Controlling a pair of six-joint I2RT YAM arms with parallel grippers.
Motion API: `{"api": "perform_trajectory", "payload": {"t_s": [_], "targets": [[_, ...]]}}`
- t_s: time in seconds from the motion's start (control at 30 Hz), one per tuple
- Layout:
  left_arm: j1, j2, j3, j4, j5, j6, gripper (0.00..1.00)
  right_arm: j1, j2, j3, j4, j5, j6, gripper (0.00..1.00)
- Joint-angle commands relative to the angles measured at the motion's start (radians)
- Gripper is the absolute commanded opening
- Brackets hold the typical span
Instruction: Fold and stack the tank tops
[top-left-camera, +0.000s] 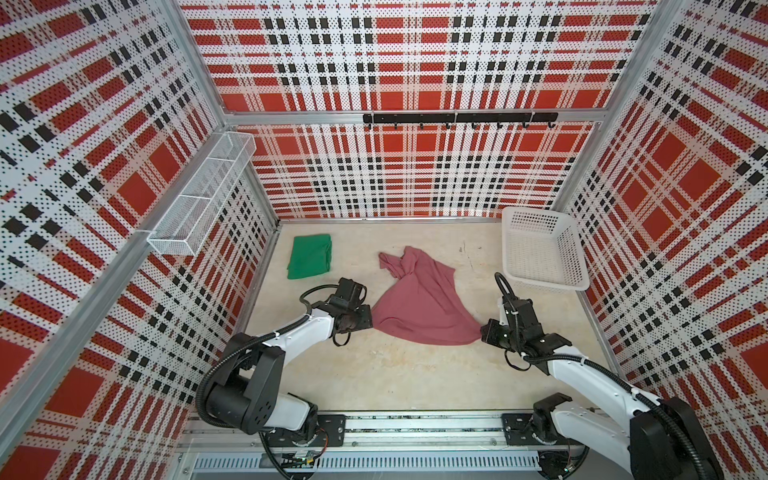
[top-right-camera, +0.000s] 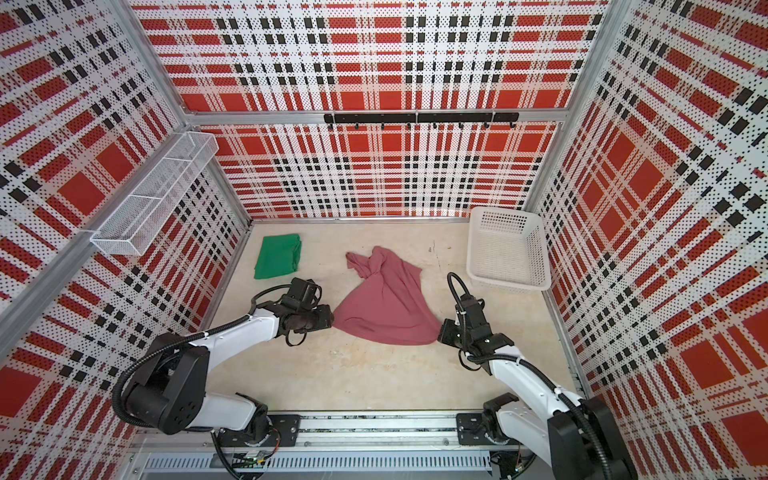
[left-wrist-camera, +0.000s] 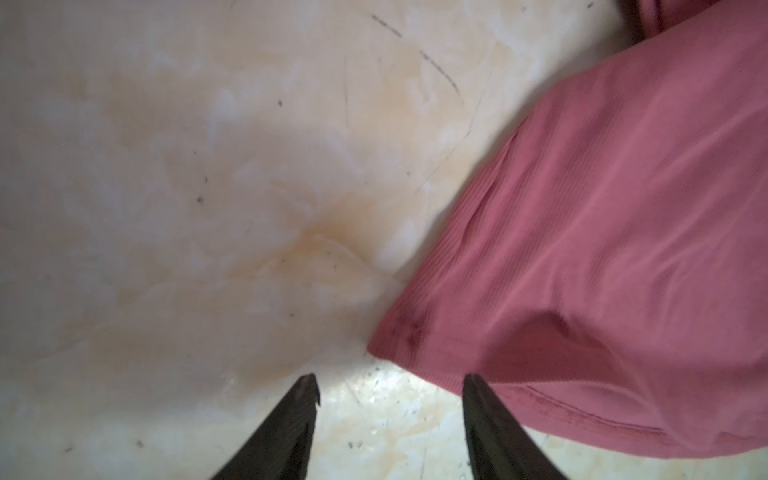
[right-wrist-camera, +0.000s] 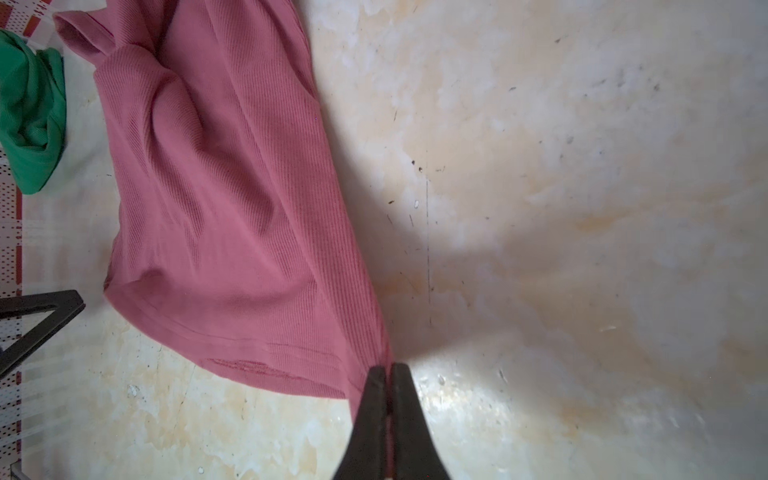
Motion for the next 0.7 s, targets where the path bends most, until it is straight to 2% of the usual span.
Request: {"api": "perform_trajectory", "payload": {"t_s": [0.0, 0.4, 0.57, 0.67], "targets": [[0.007, 0.003, 0.007, 0.036, -0.006, -0.010, 0.59, 0.004, -0.005, 0.035, -0.032, 0.026, -0.019, 0.00], [-0.029, 0.117, 0.025, 0.065, -0.022, -0.012, 0.47, 0.004, -0.031, 0.027, -0.049, 0.057, -0.021, 0.00], [-0.028, 0.153, 0.034, 0.121, -0.017, -0.019, 0.30, 0.004, -0.030, 0.036, -0.062, 0.058, -0.030, 0.00], [-0.021, 0.164, 0.050, 0.162, 0.002, -0.026, 0.15, 0.005, -0.038, 0.039, -0.064, 0.055, -0.039, 0.00]]}}
